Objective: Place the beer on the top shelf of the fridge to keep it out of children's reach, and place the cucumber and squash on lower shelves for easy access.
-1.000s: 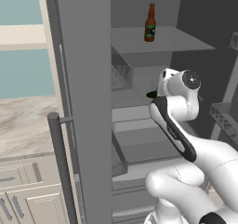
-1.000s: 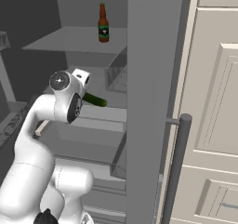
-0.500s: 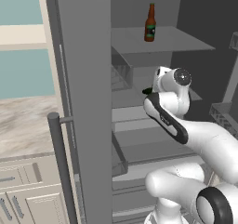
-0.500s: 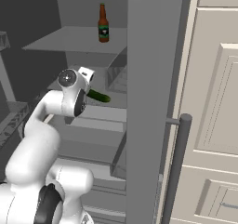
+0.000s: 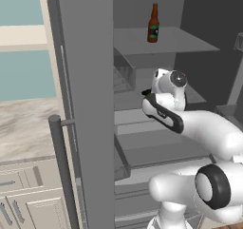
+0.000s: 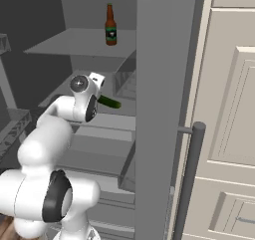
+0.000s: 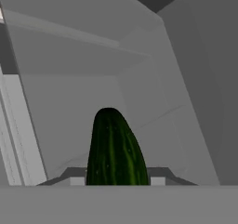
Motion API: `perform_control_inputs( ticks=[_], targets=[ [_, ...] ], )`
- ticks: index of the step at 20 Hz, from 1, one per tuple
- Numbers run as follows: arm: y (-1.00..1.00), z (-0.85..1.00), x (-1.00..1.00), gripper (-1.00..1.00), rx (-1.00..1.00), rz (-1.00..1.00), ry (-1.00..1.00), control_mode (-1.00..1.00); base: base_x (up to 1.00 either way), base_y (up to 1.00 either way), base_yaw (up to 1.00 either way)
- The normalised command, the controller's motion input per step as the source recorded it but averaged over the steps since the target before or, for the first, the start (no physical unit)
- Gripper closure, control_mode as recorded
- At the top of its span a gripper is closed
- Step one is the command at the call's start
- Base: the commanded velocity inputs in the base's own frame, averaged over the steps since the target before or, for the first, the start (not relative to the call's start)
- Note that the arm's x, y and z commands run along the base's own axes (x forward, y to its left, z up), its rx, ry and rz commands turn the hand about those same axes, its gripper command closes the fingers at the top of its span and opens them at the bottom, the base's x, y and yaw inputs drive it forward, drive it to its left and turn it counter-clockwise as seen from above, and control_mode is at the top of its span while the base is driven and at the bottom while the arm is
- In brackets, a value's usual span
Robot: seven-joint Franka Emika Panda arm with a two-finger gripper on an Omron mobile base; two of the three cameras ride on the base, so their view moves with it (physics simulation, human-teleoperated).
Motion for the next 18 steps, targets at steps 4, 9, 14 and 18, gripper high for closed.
perform_control_inputs(
  ticks=[4, 9, 14, 18],
  targets=[
    [0.00, -0.13, 0.38, 1.00, 0.00, 0.00, 0.00, -1.00, 0.00, 0.00, 0.00],
    [0.00, -0.08, 0.32, 1.00, 0.00, 0.00, 0.00, -1.00, 0.00, 0.00, 0.00],
    [0.00, -0.11, 0.30, 1.00, 0.00, 0.00, 0.00, -1.00, 0.00, 0.00, 0.00],
    [0.00, -0.14, 0.30, 1.00, 0.00, 0.00, 0.00, -1.00, 0.00, 0.00, 0.00]
  ],
)
